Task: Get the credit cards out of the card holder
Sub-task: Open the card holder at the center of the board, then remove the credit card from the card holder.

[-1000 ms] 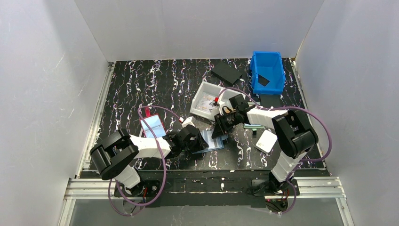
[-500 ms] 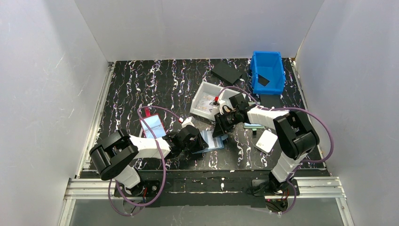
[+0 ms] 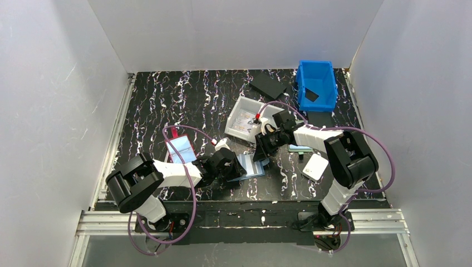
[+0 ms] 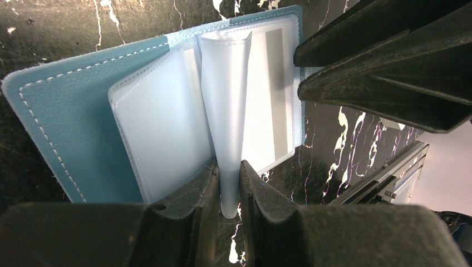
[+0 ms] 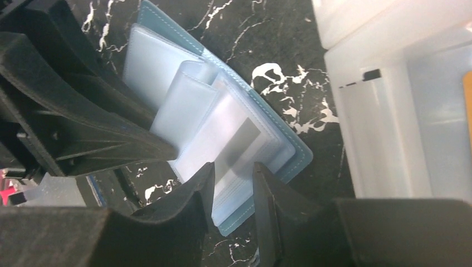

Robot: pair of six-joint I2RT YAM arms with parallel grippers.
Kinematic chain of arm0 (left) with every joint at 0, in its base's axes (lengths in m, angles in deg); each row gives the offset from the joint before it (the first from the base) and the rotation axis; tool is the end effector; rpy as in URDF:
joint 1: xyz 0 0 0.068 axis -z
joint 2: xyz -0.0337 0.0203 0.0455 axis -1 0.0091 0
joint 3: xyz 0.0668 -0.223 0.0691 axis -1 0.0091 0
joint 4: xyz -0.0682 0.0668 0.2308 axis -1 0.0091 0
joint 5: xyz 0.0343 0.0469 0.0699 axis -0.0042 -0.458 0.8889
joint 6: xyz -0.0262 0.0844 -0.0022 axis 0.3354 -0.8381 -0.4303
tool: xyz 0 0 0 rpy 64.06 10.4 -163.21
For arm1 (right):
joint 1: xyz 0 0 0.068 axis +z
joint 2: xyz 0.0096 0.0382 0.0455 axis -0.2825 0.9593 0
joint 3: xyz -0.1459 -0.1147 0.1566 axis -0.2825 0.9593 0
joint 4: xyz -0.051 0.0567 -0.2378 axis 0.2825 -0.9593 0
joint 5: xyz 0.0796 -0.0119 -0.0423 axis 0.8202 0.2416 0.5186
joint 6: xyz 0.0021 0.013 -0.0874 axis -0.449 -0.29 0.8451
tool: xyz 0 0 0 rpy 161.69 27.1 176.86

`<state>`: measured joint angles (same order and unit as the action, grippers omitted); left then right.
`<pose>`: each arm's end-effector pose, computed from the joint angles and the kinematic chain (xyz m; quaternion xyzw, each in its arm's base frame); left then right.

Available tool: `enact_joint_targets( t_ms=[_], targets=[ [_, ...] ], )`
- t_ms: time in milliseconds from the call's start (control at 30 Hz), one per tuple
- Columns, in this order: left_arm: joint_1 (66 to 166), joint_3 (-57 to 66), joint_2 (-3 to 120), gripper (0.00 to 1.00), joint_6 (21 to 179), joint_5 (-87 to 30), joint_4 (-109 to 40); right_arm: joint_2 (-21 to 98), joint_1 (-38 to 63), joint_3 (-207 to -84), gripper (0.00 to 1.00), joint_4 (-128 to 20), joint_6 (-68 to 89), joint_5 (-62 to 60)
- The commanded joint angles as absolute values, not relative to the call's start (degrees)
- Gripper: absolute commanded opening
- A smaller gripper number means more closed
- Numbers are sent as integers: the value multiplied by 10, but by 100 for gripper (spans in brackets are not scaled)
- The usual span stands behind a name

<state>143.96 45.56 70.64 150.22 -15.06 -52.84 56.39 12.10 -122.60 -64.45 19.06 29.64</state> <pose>0.1871 -0.2503 0.0952 -0.0760 0.8875 -0.3639 0.2723 0.2696 0.2019 0.1039 -0.3247 0.8506 0.3688 0.1874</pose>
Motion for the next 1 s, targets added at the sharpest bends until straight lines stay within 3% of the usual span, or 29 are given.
enact_joint_targets(
  t_ms=[0,533,967],
  targets=[
    [1435,482,719,19,1478,-129,-412,554,120,-1226,40,-640,191,354],
    [1435,482,718,19,1476,-132,-413,570,120,-1231,39,-653,187,289],
    [1435,479,717,21,1473,-141,-422,602,121,-1231,39,-638,160,418]
  ],
)
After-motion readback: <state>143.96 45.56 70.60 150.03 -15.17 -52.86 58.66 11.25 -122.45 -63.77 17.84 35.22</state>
